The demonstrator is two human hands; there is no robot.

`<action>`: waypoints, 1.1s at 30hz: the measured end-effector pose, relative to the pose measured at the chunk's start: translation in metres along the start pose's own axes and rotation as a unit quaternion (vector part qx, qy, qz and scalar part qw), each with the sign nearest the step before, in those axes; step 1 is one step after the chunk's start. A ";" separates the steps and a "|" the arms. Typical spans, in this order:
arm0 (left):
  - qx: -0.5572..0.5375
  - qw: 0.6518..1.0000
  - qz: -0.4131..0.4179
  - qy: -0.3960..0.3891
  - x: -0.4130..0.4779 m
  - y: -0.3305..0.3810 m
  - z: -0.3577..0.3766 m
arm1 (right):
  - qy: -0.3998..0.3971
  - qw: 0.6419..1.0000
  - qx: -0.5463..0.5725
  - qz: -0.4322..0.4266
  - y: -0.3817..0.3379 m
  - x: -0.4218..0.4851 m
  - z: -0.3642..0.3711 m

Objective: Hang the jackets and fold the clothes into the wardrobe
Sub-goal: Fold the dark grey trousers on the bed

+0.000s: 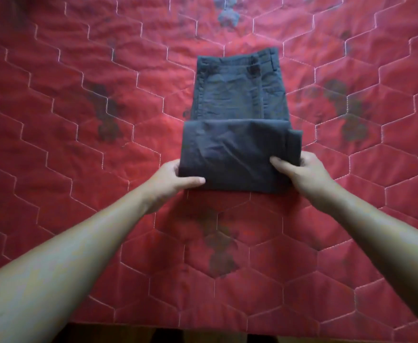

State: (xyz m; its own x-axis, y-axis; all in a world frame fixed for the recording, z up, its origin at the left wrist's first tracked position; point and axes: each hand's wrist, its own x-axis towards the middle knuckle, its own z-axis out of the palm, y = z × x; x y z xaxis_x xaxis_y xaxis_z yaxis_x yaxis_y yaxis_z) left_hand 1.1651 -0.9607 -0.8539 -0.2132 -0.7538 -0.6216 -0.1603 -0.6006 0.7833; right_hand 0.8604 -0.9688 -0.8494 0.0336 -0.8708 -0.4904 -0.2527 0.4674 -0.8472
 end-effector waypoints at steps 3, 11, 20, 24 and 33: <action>0.037 0.999 0.018 0.015 0.006 -0.009 0.000 | -0.113 0.991 0.012 0.078 -0.006 0.011 -0.012; -0.005 0.990 0.113 0.079 0.035 0.032 0.002 | -0.091 0.993 0.013 0.079 -0.033 0.051 -0.024; -0.111 0.992 0.017 0.064 0.147 0.085 -0.026 | -0.036 0.998 0.024 0.038 -0.060 0.165 -0.036; -0.128 0.989 -0.048 0.053 0.134 0.058 -0.024 | -0.009 0.998 0.028 0.061 -0.043 0.169 -0.034; -0.009 0.996 -0.032 0.088 0.086 0.013 -0.009 | 0.048 0.996 -0.028 0.065 0.001 0.127 -0.025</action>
State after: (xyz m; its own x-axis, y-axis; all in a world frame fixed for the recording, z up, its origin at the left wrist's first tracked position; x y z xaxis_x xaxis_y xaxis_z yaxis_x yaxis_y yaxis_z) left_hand 1.1538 -1.0353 -0.8973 -0.0316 -0.7478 -0.6631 -0.1511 -0.6523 0.7428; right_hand 0.8403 -1.0829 -0.9073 -0.0953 -0.8154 -0.5710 -0.3034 0.5701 -0.7635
